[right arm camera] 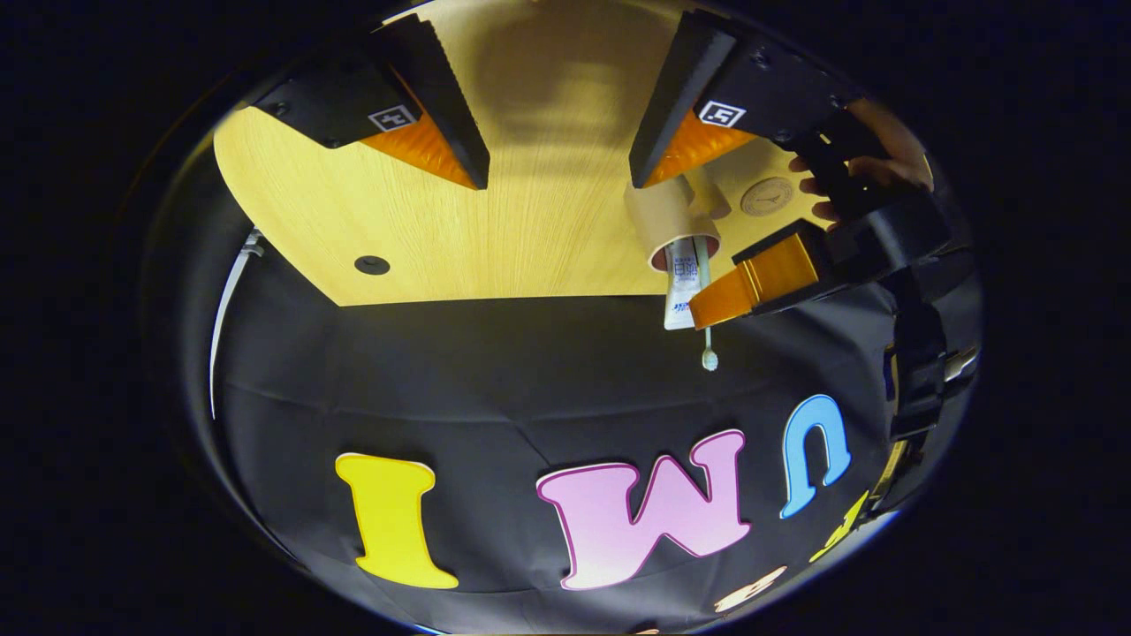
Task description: Put the toothbrush and toothpaste on the desktop into the cup, then pick up the cup and place it on the coaster on the desktop.
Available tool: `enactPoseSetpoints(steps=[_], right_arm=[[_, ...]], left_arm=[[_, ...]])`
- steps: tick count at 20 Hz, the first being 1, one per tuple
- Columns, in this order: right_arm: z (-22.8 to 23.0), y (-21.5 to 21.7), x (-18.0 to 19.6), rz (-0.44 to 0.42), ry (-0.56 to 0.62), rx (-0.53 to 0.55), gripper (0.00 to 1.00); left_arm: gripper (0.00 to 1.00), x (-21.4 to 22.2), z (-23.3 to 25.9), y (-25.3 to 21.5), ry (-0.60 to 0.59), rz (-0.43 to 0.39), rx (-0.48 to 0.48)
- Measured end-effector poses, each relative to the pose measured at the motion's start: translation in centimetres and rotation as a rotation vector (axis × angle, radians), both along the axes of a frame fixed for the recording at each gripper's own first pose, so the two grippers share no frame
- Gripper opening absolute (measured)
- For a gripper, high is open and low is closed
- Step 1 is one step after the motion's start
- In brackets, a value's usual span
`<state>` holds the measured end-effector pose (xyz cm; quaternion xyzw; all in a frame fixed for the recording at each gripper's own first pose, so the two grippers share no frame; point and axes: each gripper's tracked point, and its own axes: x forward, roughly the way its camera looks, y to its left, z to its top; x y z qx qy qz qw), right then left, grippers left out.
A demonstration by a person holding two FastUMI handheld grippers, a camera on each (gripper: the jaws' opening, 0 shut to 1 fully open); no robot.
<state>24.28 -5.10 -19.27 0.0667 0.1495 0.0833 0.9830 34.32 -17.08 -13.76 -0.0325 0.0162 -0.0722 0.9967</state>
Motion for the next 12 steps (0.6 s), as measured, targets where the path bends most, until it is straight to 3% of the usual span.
enactPoseSetpoints(steps=[1, 2, 3, 9, 12], right_arm=[[0.4, 0.2, 0.1, 0.003, 0.003, 0.0, 0.98], [1.1, 0.3, 0.3, 0.005, 0.003, -0.003, 0.98], [1.8, 0.4, 0.4, 0.008, 0.001, -0.008, 0.98], [5.6, 2.5, 1.6, 0.037, 0.016, -0.056, 0.98], [5.4, 4.2, 2.0, 0.076, 0.101, -0.107, 0.98]], left_arm=[[0.89, -0.8, 0.2, 0.5, 0.008, 0.004, -0.014], [0.98, -1.8, 0.8, 1.2, 0.015, 0.015, -0.03], [0.99, -2.8, 1.2, 2.2, 0.02, 0.033, -0.041], [0.97, -10.3, 1.6, 9.1, 0.077, 0.153, 0.005], [0.98, -14.3, 1.1, 11.5, 0.123, 0.183, -0.025]])
